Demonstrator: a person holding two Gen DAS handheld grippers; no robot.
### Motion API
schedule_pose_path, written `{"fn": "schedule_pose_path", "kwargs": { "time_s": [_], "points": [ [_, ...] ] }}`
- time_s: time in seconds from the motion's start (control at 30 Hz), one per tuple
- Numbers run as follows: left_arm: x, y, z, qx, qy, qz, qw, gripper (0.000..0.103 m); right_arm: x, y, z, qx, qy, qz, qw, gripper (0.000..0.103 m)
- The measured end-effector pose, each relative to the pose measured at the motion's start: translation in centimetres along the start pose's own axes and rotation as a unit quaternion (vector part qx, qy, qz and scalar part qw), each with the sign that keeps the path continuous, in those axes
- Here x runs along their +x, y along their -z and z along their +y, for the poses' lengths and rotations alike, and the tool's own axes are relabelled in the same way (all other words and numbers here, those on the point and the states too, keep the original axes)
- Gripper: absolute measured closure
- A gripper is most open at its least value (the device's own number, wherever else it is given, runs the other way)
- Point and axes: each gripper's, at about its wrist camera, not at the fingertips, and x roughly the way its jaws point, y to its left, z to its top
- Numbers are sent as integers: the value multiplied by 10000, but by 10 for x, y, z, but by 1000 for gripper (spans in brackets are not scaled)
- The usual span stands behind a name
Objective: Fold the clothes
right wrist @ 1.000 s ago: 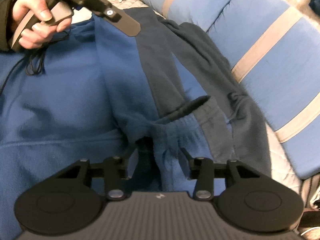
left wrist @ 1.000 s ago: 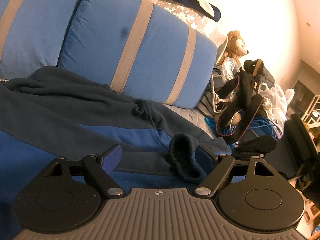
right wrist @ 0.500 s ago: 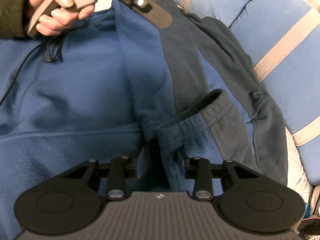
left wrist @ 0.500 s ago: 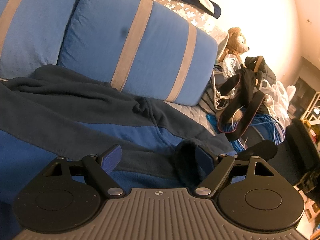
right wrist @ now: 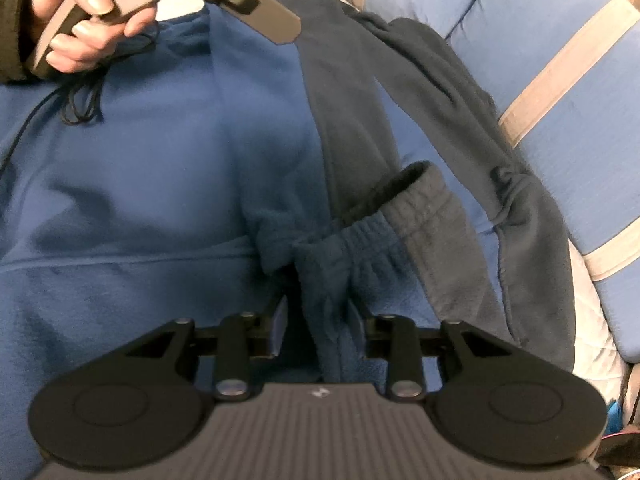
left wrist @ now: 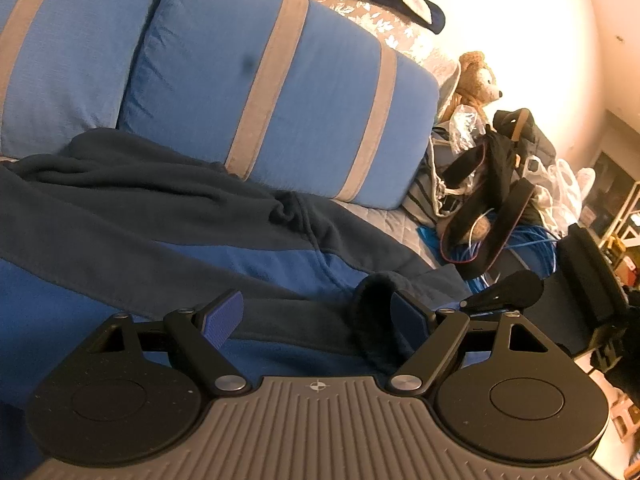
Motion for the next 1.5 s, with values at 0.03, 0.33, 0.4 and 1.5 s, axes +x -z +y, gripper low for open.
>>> {"fn": "schedule_pose_path", "kwargs": {
  "time_s": [0.03,0.33,0.4,1.5],
  "points": [
    [0,0,0,0,-3,-11,10000,22,2,0,-1,4,-22,34,10000,77],
    [-6,1,2,-84,158,-102,9998,22,-19,-3,20,11,1154,-270,9930,96],
    [-5,0,4,-248,292,-46,9993,22,-26,-3,33,-64,1668,-393,9852,96],
    [95,-13,-13,-3932,1022,1402,9029,63,-13,-11,135,-1623,4372,-946,8795,97]
  ]
}}
